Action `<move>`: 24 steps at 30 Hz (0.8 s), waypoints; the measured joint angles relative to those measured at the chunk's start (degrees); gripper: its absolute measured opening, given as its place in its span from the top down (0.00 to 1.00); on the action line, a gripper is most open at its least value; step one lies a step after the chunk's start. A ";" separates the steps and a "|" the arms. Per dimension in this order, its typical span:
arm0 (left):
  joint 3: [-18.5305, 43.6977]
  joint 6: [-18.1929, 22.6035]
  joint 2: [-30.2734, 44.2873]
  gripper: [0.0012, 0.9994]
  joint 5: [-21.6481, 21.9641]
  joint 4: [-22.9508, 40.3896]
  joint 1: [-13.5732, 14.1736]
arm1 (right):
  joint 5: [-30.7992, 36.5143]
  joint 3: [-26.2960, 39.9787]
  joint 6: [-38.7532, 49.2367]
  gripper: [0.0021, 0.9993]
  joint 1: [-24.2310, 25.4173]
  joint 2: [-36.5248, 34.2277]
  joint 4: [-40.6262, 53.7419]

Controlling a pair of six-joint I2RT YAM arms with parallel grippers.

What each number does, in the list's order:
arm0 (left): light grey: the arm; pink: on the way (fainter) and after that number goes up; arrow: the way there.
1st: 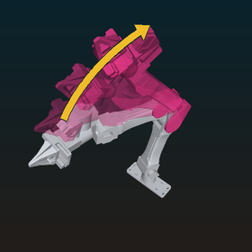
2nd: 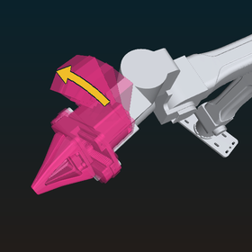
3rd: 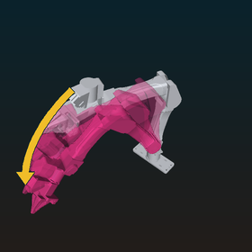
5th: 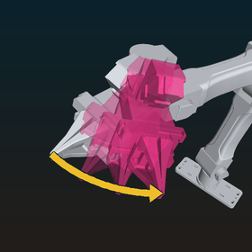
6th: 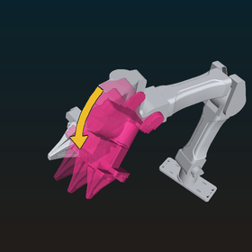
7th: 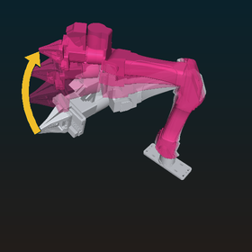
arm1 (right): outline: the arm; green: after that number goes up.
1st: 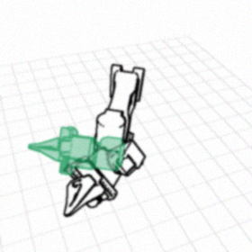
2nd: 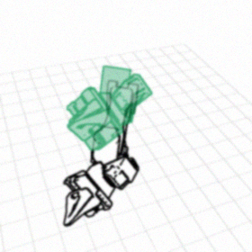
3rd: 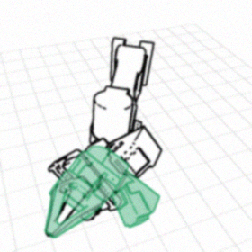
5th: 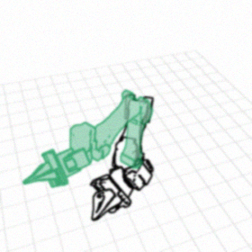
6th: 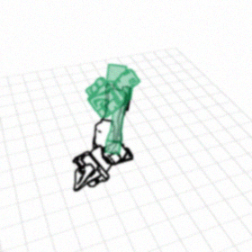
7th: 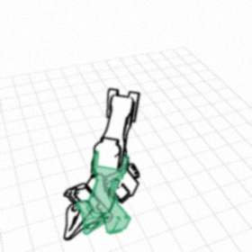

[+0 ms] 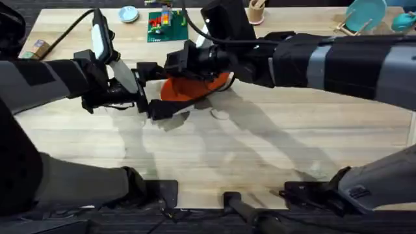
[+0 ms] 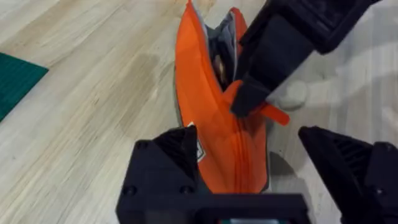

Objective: Unzip the bag, pick up the pens from the table one at a time and place them inside, then zip the bag closed.

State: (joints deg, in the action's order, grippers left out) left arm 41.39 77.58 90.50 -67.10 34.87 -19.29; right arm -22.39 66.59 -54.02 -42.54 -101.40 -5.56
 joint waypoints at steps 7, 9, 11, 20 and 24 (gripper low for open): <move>0.00 -0.03 0.00 0.37 -0.79 -1.13 0.09 | -0.17 0.00 0.00 0.97 0.04 0.02 0.01; 0.00 -0.05 0.00 0.48 -0.80 -1.62 0.09 | -0.24 0.00 0.00 0.97 0.04 0.01 0.02; 0.00 -0.20 0.00 0.64 -0.78 -1.99 0.08 | -0.39 0.00 0.02 0.97 0.04 -0.01 0.04; 0.00 -0.22 0.00 0.95 -0.66 -2.57 0.02 | -0.84 0.00 0.31 0.97 0.05 0.02 0.26; 0.00 -0.22 0.00 0.96 -0.67 -2.57 0.02 | -1.16 0.00 0.52 0.97 0.46 0.02 0.49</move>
State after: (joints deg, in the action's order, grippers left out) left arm 41.39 77.36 90.50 -67.77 32.29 -19.27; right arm -23.55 66.59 -53.49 -42.08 -101.38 -5.07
